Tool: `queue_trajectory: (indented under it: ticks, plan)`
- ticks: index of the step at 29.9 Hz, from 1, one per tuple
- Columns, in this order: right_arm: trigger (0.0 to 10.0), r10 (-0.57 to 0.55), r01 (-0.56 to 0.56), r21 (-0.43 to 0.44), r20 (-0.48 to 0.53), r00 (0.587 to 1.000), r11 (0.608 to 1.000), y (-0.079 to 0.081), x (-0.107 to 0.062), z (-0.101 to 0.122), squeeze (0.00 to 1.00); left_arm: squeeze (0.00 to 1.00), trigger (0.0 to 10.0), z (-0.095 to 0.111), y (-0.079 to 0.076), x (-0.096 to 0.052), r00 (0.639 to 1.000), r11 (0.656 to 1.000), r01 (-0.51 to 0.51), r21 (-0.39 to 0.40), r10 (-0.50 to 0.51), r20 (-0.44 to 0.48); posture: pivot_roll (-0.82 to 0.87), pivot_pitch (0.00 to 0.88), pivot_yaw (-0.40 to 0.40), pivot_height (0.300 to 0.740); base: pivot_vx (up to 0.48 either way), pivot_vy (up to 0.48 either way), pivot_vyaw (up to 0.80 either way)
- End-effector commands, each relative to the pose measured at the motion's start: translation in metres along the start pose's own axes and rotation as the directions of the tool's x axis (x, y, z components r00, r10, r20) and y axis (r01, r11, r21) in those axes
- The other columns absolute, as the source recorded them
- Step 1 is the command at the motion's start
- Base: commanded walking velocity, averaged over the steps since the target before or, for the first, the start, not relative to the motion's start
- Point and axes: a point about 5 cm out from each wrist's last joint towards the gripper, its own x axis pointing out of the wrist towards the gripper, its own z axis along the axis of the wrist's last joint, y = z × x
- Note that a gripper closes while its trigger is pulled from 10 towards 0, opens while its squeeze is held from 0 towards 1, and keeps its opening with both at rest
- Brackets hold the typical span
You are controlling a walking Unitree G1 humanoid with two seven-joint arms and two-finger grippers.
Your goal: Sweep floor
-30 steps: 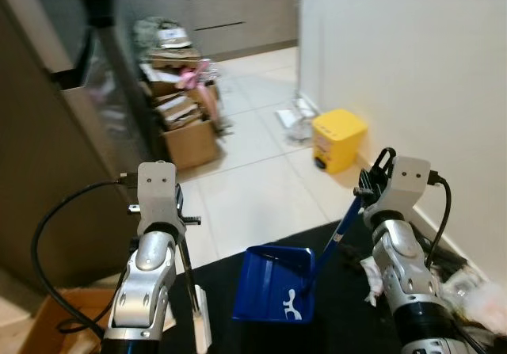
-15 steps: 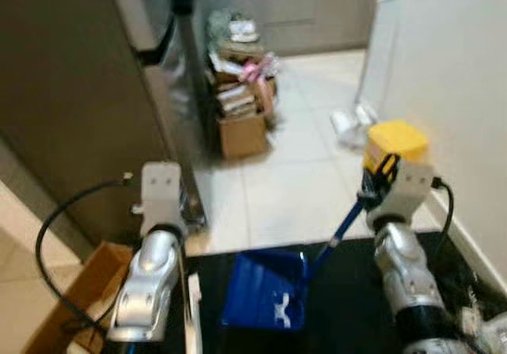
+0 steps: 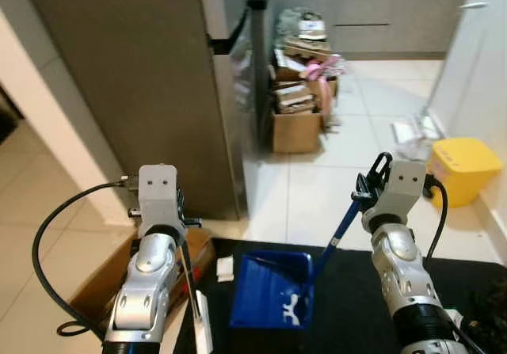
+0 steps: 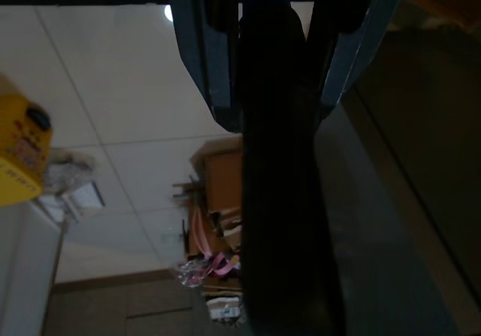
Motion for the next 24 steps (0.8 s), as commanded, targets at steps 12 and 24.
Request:
queue_trajectory:
  ticks: [12,24]
  plan:
    - [10.0,0.021,-0.021,0.005,0.035,0.999,1.000,0.0065,0.0013,0.0062,0.00,0.00,10.0,0.0028,0.0001,-0.0017,1.000,1.000,-0.015,-0.008,0.015,0.016,0.07,0.018,0.018,0.740,0.000,0.000,0.76]
    - [10.0,0.026,-0.026,0.006,0.031,0.999,1.000,0.0075,0.0013,0.0054,0.00,0.00,10.0,-0.0018,0.0009,-0.0050,1.000,1.000,-0.018,-0.004,0.018,0.000,0.08,0.022,0.015,0.740,0.000,0.000,0.76]
